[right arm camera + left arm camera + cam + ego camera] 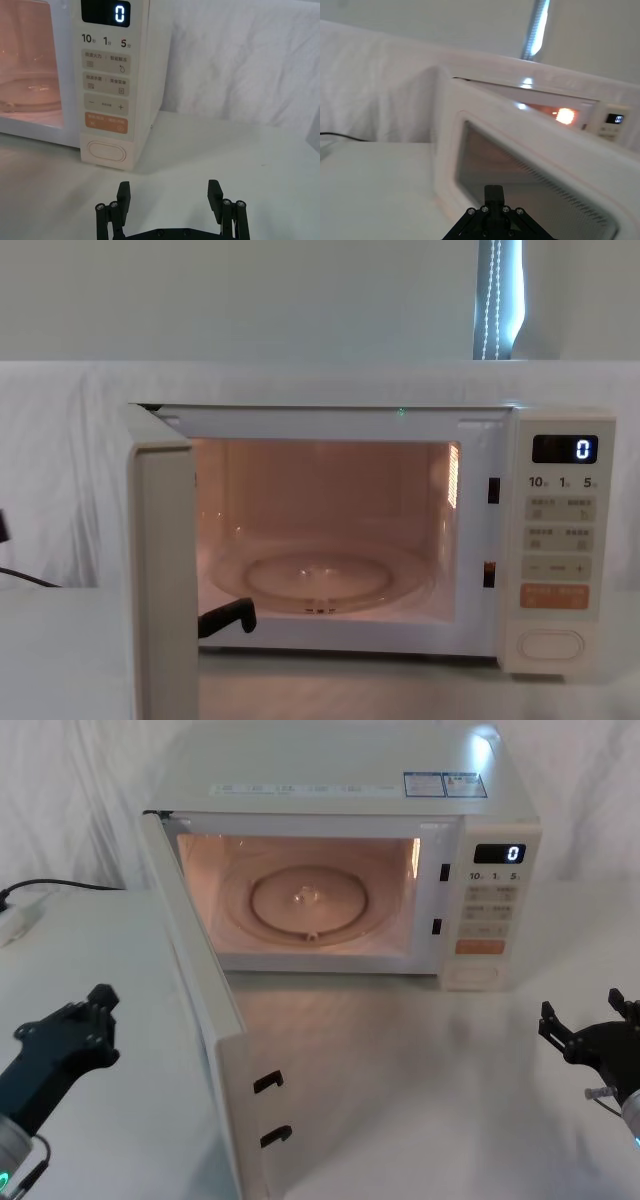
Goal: Press the button to open the microwave door with one hand; close the microwave door with the other hand.
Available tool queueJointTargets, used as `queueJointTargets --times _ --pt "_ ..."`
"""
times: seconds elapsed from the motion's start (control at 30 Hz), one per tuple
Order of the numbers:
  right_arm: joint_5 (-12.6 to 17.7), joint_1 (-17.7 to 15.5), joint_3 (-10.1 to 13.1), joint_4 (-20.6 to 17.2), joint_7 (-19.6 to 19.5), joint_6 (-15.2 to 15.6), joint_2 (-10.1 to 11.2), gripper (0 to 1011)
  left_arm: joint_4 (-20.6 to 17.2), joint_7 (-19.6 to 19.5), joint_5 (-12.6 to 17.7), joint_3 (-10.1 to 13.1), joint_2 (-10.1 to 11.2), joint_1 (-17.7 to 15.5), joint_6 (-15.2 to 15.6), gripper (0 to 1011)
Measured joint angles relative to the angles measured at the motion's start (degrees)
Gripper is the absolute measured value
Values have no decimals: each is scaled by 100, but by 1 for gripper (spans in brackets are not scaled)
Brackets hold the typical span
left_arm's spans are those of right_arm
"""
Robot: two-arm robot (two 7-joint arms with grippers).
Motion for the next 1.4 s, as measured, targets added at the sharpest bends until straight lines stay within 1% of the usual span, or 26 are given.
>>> queueJointTargets --times 0.2,0.3,0.37,0.47,0.5,0.6,0.83,0.93,1.13,1.17,1.27,1.3,1.4 --pt "0 0 0 0 0 0 0 1002 -107 -152 -251 179 187 -181 298 0" --pt "0 0 0 0 0 0 0 1002 -128 -182 -317 257 236 -241 369 0" --pt "0 0 0 0 0 0 0 1002 -150 -207 -377 367 289 -314 418 0" --pt "0 0 0 0 0 0 0 1002 -163 -221 -419 464 329 -380 439 0" --pt "0 0 0 0 0 0 0 1002 -163 -221 -419 464 329 -380 439 0" --pt "0 0 0 0 0 0 0 1002 -162 -224 -451 580 378 -464 441 0" --pt "0 0 0 0 0 0 0 1002 -117 -186 -470 768 403 -601 416 0" --pt "0 0 0 0 0 0 0 1002 12 -117 -465 964 383 -764 367 0" --pt "0 0 0 0 0 0 0 1002 274 -35 -445 1240 309 -1034 316 0" --pt "0 0 0 0 0 0 0 1002 353 -8 -414 1325 290 -1123 285 0" --pt "0 0 0 0 0 0 0 1002 491 48 -325 1463 262 -1264 222 0" --pt "0 0 -1 0 0 0 0 1002 567 78 -273 1543 246 -1357 177 0" --pt "0 0 0 0 0 0 0 1002 697 125 -210 1660 216 -1512 120 0"
